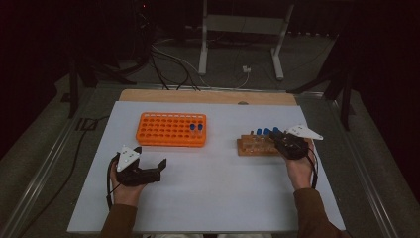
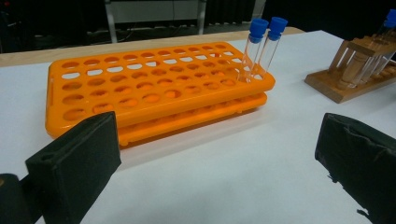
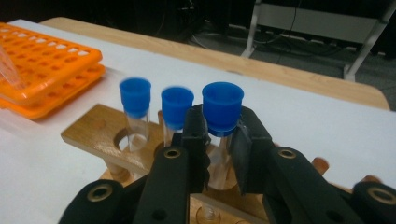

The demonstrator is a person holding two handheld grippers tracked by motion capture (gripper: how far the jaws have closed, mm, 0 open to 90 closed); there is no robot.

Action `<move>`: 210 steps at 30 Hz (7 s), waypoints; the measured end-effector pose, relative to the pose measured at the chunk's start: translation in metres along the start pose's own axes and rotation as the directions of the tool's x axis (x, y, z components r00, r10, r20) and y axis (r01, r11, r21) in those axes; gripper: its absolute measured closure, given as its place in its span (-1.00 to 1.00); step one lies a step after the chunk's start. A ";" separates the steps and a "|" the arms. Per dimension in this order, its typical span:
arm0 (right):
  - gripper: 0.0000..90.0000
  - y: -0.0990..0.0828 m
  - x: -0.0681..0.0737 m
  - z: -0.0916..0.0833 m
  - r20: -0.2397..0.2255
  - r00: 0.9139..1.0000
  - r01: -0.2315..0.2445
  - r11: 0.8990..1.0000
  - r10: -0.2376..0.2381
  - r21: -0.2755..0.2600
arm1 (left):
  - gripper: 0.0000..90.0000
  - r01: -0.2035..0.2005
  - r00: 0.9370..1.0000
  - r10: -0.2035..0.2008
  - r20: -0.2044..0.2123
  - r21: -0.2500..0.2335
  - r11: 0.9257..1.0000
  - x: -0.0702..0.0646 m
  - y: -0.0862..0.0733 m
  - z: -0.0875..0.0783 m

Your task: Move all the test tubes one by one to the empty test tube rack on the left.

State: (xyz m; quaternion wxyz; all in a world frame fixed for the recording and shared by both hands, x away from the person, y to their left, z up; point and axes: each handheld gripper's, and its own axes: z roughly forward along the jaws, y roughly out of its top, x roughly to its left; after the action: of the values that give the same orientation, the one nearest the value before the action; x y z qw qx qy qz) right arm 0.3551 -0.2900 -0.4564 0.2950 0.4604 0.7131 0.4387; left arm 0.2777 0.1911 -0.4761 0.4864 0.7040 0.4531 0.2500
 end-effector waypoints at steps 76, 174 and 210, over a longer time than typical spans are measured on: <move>0.71 0.055 0.127 -0.009 -0.370 0.925 0.065 0.996 -0.086 -0.068 | -0.98 -0.133 0.976 0.135 0.170 -0.025 0.991 -0.062 0.050 0.040; -0.96 -0.015 0.079 -0.039 -0.303 0.952 0.060 0.998 -0.050 0.024 | 0.73 -0.129 0.986 0.136 0.101 -0.074 0.989 -0.029 0.067 0.084; -0.96 -0.015 0.080 -0.040 -0.326 0.944 0.052 0.999 -0.047 0.005 | 0.72 -0.059 0.998 0.060 0.020 -0.027 0.998 -0.021 0.053 0.124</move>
State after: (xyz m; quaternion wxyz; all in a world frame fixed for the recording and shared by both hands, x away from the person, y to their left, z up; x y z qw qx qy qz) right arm 0.2841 -0.2339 -0.4538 0.1811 0.3656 0.7664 0.4963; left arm 0.3872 0.1100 -0.4757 0.4927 0.7133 0.4234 0.2630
